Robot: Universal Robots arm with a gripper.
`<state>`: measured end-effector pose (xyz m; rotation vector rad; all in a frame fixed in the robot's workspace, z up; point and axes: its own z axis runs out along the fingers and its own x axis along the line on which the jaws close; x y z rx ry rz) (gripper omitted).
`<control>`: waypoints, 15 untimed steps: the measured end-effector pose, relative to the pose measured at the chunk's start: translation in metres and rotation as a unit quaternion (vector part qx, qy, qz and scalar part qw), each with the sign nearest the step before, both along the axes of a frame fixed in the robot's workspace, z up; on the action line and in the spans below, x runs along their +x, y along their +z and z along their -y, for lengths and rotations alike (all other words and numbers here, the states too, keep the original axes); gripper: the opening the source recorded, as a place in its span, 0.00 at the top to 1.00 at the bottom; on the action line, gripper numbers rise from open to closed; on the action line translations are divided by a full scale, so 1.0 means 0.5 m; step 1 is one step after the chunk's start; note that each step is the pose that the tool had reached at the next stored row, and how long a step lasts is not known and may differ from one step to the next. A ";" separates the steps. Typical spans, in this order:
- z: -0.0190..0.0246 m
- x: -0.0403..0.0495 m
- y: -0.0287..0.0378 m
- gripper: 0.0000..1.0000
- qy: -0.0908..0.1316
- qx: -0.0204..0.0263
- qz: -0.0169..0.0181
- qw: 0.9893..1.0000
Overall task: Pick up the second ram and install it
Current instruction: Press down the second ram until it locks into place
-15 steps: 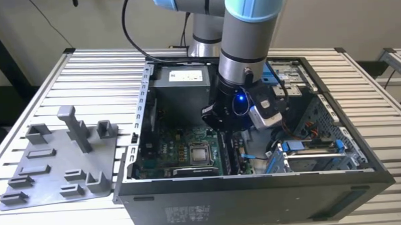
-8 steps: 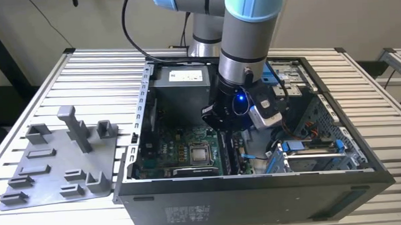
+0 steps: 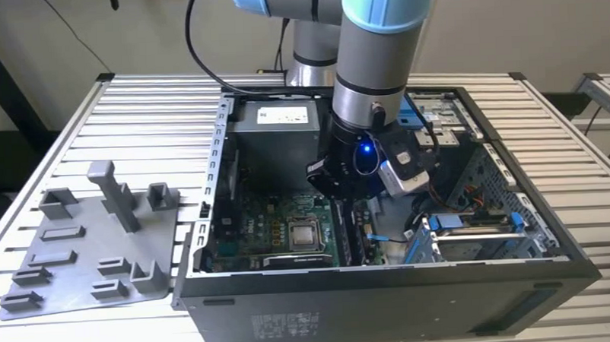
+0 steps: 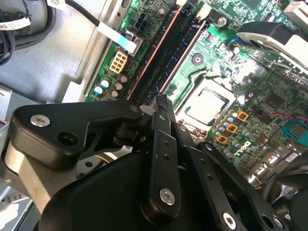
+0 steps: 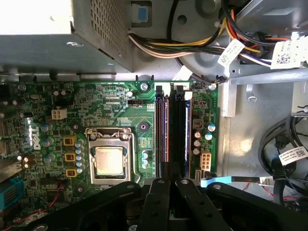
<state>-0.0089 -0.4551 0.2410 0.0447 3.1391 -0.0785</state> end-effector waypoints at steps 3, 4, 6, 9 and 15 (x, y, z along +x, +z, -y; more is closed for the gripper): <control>0.0000 0.000 0.000 0.89 0.000 0.000 0.000 1.000; 0.0000 0.000 0.000 0.89 0.000 0.000 0.000 1.000; 0.0001 -0.001 0.000 0.89 0.007 0.000 0.001 1.000; 0.0000 0.000 0.000 0.89 0.033 0.000 0.001 0.999; 0.0000 -0.001 0.000 0.89 0.079 0.000 0.003 0.997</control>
